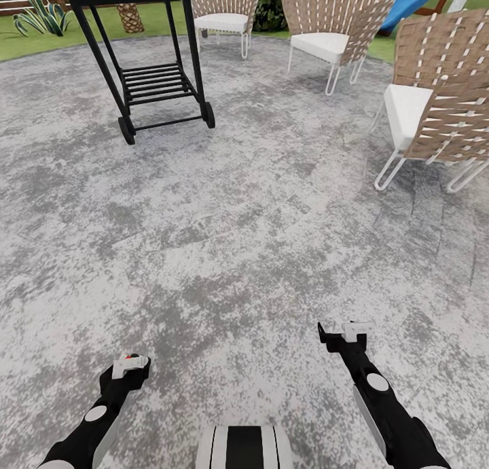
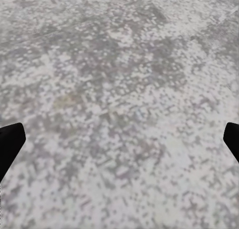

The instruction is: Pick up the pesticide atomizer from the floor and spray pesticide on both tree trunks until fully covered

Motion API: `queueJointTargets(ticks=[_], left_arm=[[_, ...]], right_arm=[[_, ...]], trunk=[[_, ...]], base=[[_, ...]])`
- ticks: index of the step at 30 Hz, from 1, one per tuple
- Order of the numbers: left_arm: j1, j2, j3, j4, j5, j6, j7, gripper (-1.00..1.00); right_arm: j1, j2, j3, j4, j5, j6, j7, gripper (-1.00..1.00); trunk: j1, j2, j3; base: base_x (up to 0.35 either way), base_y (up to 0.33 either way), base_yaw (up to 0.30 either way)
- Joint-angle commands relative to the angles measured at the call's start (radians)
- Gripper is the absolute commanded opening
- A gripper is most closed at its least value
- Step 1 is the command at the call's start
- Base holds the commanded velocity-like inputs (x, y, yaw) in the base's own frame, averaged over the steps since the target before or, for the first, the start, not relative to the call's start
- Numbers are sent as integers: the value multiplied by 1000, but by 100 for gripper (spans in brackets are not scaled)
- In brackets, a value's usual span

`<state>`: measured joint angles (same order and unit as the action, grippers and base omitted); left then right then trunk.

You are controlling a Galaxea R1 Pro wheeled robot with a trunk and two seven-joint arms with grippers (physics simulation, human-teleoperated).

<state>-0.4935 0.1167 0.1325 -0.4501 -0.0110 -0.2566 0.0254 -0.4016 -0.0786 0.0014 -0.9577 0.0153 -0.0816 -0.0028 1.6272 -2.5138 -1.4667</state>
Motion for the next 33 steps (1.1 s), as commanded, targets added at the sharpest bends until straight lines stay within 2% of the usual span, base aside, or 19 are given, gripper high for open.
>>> queueJointTargets(ticks=[1, 29, 33], left_arm=[[0, 0, 0, 1, -1, -3, 2, -100], [0, 0, 1, 1, 0, -4, 2, -100], [0, 0, 1, 1, 0, -3, 2, -100]], right_arm=[[0, 0, 0, 0, 2, -3, 0, 100], [0, -1, 0, 0, 2, -3, -1, 100], [0, 0, 1, 0, 2, -3, 0, 100]], trunk=[[0, 0, -1], [0, 0, -1], [-2, 1, 15]], base=[[0, 0, 0], [0, 0, 0], [0, 0, 0]])
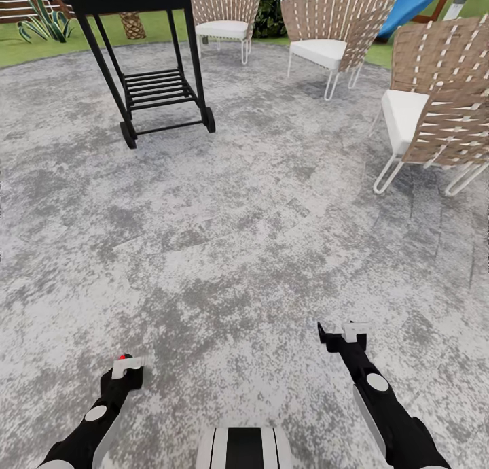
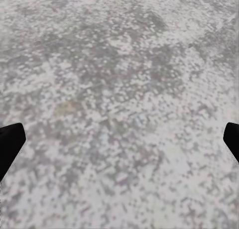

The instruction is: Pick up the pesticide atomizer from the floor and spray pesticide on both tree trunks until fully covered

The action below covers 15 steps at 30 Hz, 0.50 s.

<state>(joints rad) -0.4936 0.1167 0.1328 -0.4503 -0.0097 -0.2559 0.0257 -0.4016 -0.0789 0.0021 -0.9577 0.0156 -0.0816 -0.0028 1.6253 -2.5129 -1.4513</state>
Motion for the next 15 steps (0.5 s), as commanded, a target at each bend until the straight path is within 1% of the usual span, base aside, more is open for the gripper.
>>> queueJointTargets(ticks=[1, 14, 15], left_arm=[[0, 0, 1, 1, -1, -3, 2, -100], [1, 1, 1, 2, -1, -3, 2, -100], [7, 10, 3, 1, -2, -3, 2, -100]], right_arm=[[0, 1, 0, 0, 2, -3, 0, 100], [0, 5, 0, 0, 1, -5, -3, 100], [1, 2, 0, 26, 2, -6, -3, 100]], trunk=[[-1, 0, 3], [-6, 3, 54], [-7, 3, 58]], base=[[0, 0, 0], [0, 0, 0], [0, 0, -124]])
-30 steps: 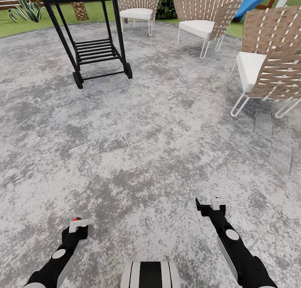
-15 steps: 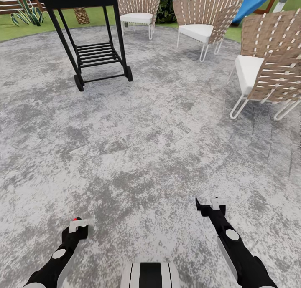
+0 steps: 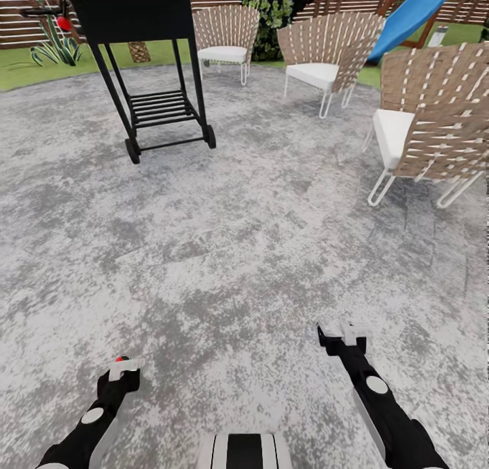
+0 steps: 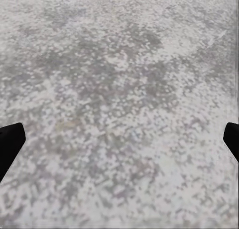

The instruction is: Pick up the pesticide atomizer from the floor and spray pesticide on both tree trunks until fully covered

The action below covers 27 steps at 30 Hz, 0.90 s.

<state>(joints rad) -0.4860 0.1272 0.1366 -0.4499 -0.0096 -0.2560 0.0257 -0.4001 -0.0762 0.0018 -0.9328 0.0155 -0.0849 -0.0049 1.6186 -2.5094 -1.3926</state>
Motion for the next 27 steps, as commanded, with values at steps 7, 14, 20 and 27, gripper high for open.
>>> queueJointTargets(ticks=[7, 14, 20, 27], left_arm=[[22, 1, 5, 16, 3, -5, 5, -100], [85, 2, 8, 20, 6, -17, 11, -100], [116, 0, 9, 87, 8, -136, 17, -100], [120, 2, 10, 116, 9, -156, 20, -100]], right_arm=[[17, -60, -6, 426, 0, -335, -1, 100], [18, -61, -6, 678, -4, -528, -1, 100], [18, -60, -6, 709, -5, -547, 0, 100], [18, -60, -6, 717, -4, -549, -1, 100]], trunk=[[-3, 1, 35], [-6, 3, 70], [-9, 5, 101], [-12, 6, 135]], base=[[0, 0, -207], [0, 0, -217], [0, 0, -217], [0, 0, -189]])
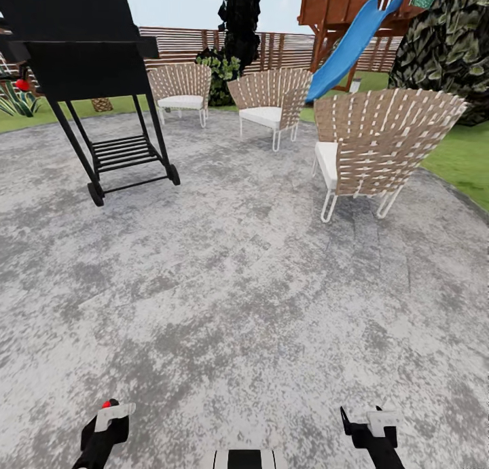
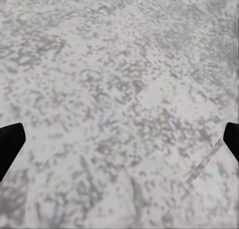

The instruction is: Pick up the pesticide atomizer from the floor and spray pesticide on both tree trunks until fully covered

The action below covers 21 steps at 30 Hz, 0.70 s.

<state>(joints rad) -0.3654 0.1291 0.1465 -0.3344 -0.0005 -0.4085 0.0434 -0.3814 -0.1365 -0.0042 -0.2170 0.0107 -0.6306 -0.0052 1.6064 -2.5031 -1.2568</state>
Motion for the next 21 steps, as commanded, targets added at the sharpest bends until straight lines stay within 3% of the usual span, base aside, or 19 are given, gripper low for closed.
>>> queueJointTargets(ticks=[1, 11, 14, 21], left_arm=[[0, 1, 0, 3, 1, -4, 2, -100], [0, -3, -1, 6, 14, -4, 10, -100], [0, -3, -1, 7, 15, -4, 10, -100], [0, -3, -1, 8, 16, -5, 9, -100]], right_arm=[[-1, 0, 0, 1, 1, -3, -1, 100], [-1, 4, 1, 2, 2, -3, -1, 100], [-1, 4, 1, 2, 2, -3, -1, 100], [-1, 5, 1, 2, 2, -3, -1, 100]], trunk=[[-1, 0, 4], [-5, 2, 43], [-6, 3, 54], [-33, 52, 76]], base=[[0, 0, -60], [0, 0, -29], [0, 0, -202], [0, 0, -253]])
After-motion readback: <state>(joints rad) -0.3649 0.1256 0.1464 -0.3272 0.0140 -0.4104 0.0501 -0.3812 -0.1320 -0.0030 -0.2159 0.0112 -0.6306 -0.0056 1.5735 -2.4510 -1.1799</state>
